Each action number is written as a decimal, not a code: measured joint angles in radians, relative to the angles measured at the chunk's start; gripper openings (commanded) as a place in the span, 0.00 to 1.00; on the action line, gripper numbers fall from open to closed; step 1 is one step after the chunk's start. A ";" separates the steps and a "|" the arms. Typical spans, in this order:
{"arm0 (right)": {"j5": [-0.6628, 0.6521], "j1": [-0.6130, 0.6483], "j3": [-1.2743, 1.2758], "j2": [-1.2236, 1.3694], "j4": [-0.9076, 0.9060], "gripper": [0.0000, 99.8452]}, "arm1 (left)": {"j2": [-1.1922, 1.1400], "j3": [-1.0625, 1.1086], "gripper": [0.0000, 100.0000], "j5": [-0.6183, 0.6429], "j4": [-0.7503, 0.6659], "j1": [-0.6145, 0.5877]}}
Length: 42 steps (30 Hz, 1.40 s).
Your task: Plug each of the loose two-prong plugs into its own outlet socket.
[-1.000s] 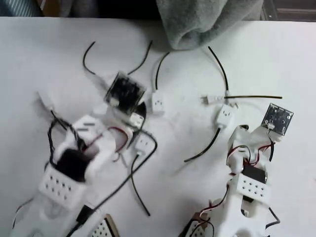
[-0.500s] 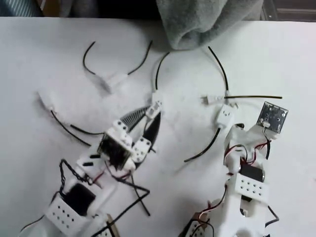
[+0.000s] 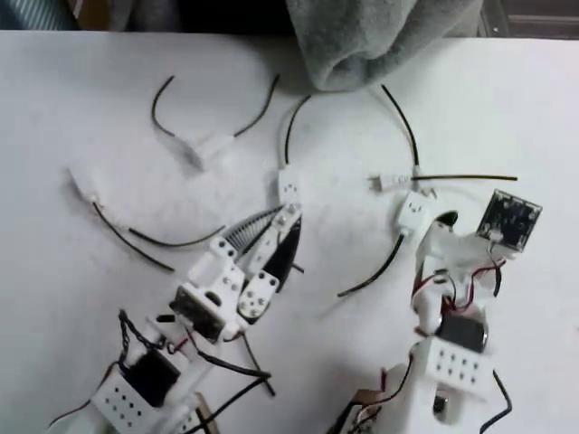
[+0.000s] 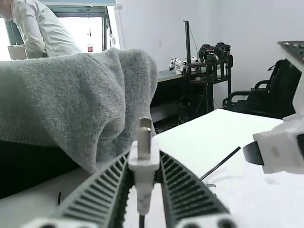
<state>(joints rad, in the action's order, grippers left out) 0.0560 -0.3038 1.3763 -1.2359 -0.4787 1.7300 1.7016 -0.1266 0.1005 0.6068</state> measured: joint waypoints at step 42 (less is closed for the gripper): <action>-0.358 1.010 -0.287 -0.437 -0.308 0.02 | 0.002 0.000 0.02 0.006 0.026 0.005</action>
<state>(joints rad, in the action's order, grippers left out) -0.3015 0.7058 1.0894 -1.6732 -0.7871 1.7315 1.7016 -0.1204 0.1266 0.6114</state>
